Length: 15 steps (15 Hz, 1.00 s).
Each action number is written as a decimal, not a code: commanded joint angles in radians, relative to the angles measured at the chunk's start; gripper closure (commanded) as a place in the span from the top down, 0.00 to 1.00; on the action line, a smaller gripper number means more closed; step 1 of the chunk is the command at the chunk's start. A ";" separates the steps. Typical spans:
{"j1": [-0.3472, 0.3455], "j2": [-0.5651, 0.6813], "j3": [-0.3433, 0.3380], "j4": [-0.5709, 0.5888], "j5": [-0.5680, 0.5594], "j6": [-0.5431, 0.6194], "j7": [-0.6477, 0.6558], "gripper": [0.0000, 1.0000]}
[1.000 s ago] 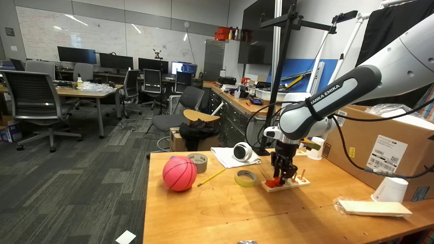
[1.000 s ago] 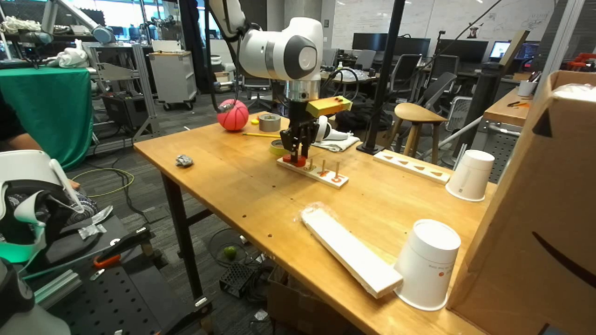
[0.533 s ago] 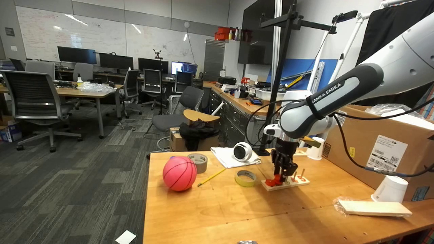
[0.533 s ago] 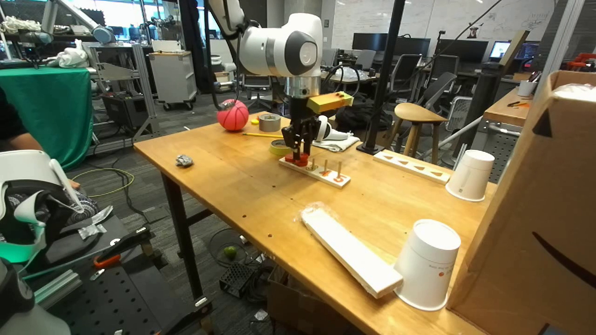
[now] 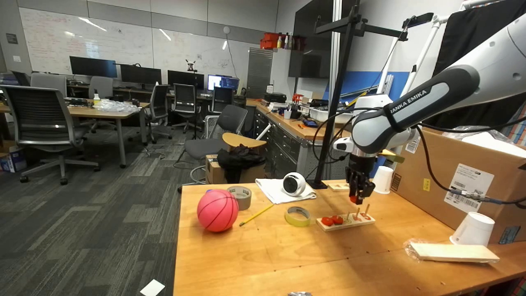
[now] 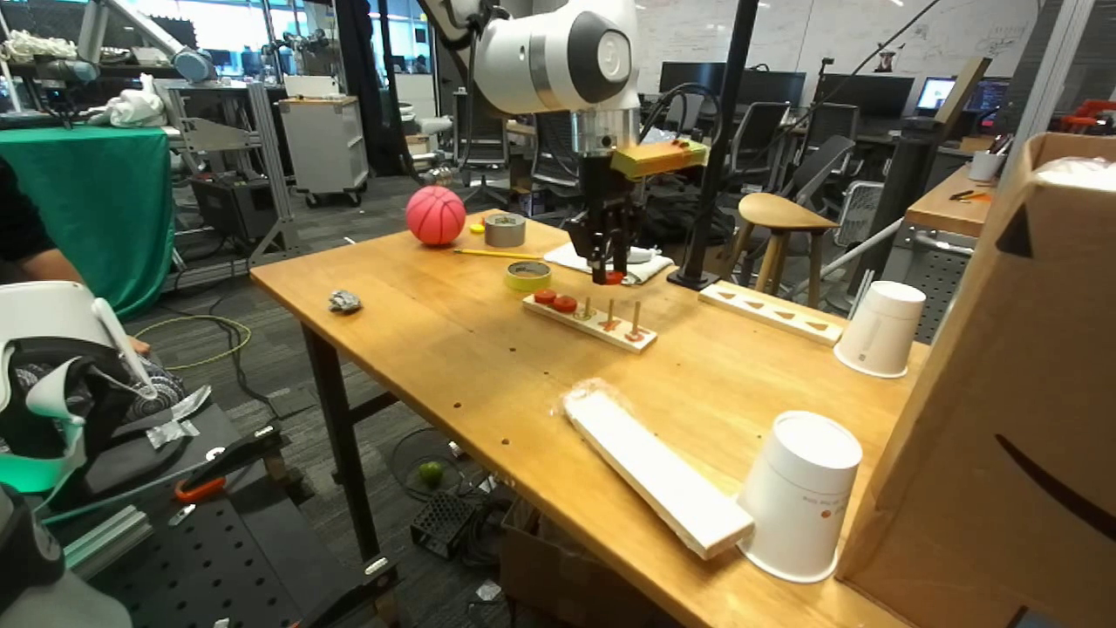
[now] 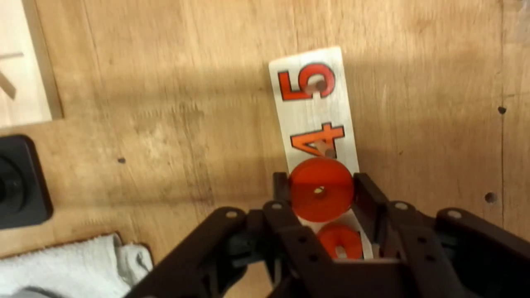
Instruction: Move one right block to the first right position, then the left block, then the remaining block to the first right position
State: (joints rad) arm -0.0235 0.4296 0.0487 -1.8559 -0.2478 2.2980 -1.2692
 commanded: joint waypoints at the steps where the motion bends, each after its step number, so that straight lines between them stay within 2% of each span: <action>1: -0.007 0.000 -0.040 0.053 -0.036 -0.077 0.050 0.26; 5: -0.022 0.006 -0.042 0.072 -0.015 -0.113 0.060 0.26; 15: -0.036 0.007 -0.037 0.035 -0.005 -0.087 0.123 0.26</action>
State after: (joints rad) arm -0.0474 0.4422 0.0105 -1.8154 -0.2584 2.2073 -1.1685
